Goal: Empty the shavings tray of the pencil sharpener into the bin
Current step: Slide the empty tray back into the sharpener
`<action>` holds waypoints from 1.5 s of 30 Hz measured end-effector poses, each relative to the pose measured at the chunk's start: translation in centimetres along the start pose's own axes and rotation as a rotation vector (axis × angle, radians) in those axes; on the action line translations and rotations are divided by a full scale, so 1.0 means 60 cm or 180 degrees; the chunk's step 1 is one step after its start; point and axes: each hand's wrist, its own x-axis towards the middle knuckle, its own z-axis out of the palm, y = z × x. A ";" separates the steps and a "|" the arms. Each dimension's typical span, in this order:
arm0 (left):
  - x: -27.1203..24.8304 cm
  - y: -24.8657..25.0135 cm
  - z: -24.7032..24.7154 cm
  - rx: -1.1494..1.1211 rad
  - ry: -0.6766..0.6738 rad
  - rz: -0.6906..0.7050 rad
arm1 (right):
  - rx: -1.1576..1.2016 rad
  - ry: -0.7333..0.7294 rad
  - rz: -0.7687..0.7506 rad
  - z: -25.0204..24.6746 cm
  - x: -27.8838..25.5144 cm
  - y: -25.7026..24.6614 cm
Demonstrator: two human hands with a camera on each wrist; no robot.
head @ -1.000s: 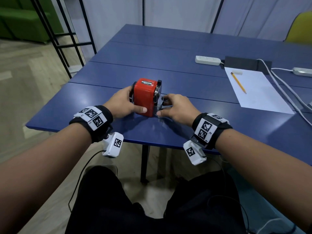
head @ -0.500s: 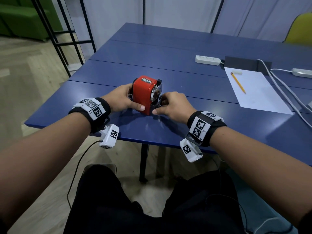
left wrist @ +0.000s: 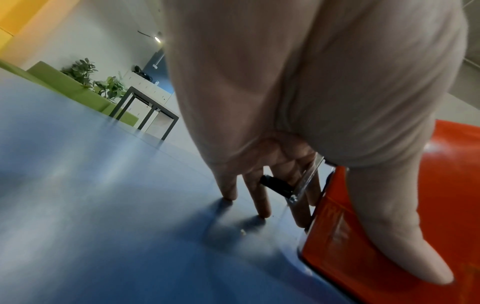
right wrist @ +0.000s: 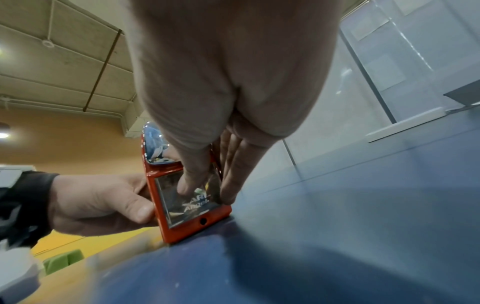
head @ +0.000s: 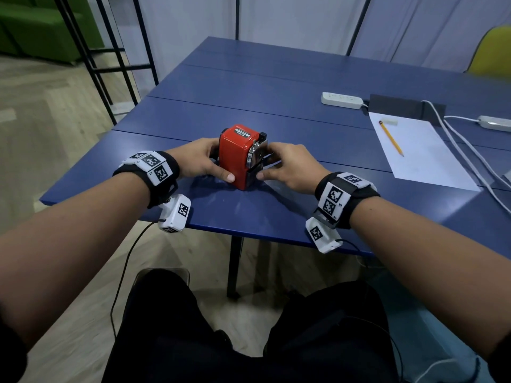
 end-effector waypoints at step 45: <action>-0.009 0.082 0.033 0.1151 0.0952 0.0045 | 0.0375 0.0123 0.0291 0.018 -0.016 -0.045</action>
